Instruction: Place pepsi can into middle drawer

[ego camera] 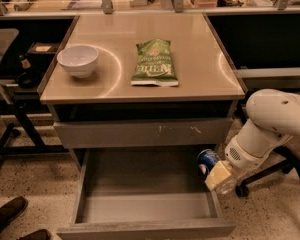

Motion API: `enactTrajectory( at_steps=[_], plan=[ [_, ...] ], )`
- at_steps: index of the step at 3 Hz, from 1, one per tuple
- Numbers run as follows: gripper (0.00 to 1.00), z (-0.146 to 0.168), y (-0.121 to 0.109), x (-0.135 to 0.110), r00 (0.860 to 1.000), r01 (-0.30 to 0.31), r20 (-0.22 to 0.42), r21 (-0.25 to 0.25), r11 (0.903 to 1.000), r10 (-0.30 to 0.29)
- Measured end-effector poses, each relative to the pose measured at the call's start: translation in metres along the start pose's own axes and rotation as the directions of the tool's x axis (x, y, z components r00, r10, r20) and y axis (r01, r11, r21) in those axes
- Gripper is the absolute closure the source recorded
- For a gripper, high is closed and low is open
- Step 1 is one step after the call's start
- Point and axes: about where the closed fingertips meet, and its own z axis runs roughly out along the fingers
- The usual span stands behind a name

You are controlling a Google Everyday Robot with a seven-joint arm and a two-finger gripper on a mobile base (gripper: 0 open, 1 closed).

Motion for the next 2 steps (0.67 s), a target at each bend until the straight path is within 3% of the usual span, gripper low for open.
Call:
enactTrajectory(
  at_steps=[1, 2],
  plan=[
    [1.00, 0.032, 0.019, 0.002, 1.000, -0.013, -0.004, -0.052, 0.9986, 0.013],
    [1.00, 0.066, 0.048, -0.006, 1.000, -0.011, 0.003, -0.134, 0.9909, 0.012]
  ],
)
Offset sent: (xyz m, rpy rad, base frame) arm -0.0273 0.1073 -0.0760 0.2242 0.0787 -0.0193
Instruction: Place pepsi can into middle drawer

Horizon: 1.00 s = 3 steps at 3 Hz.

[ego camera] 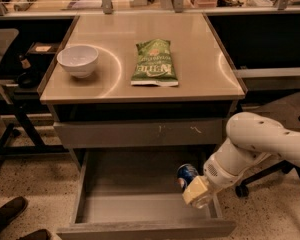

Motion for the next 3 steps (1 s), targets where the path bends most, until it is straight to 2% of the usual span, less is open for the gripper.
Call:
enactTrajectory(
  at_steps=[1, 2, 3],
  plan=[
    [1.00, 0.031, 0.032, -0.008, 0.999, 0.037, -0.009, -0.069, 0.9969, -0.038],
    [1.00, 0.033, 0.035, -0.009, 0.999, 0.041, -0.008, -0.073, 0.9965, -0.042],
    [1.00, 0.051, 0.031, -0.015, 1.000, 0.015, 0.017, -0.092, 0.9956, -0.013]
  ],
)
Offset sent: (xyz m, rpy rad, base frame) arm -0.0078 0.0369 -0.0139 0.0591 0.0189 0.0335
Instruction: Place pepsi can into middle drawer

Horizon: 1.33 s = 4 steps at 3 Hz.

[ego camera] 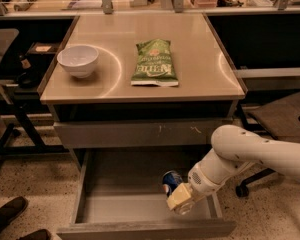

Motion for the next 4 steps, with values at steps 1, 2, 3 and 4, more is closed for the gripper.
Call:
enactTrajectory(
  at_steps=[1, 2, 3, 4],
  plan=[
    [1.00, 0.068, -0.024, -0.041, 0.998, -0.060, 0.020, -0.077, 0.9952, 0.062],
    [1.00, 0.073, -0.022, -0.040, 0.998, -0.066, 0.013, -0.069, 0.9954, 0.067],
    [1.00, 0.104, -0.024, -0.039, 0.993, -0.107, 0.028, -0.098, 0.9894, 0.111],
    [1.00, 0.128, -0.027, -0.049, 0.990, -0.121, 0.063, -0.130, 0.9841, 0.130]
  ],
)
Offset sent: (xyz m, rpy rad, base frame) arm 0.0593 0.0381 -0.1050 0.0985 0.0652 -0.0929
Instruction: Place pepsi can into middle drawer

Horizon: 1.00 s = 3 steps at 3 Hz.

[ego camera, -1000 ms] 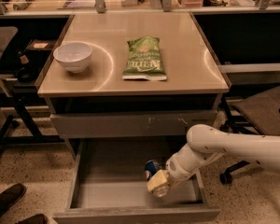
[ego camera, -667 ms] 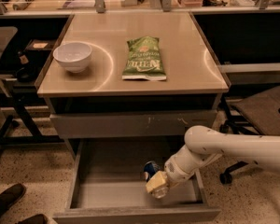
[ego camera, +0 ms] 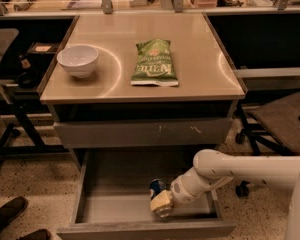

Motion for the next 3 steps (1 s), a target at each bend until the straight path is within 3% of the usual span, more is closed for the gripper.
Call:
enactTrajectory(
  at_steps=[3],
  plan=[
    [1.00, 0.055, -0.013, -0.032, 1.000, 0.013, 0.021, -0.074, 0.9972, -0.011]
  ],
)
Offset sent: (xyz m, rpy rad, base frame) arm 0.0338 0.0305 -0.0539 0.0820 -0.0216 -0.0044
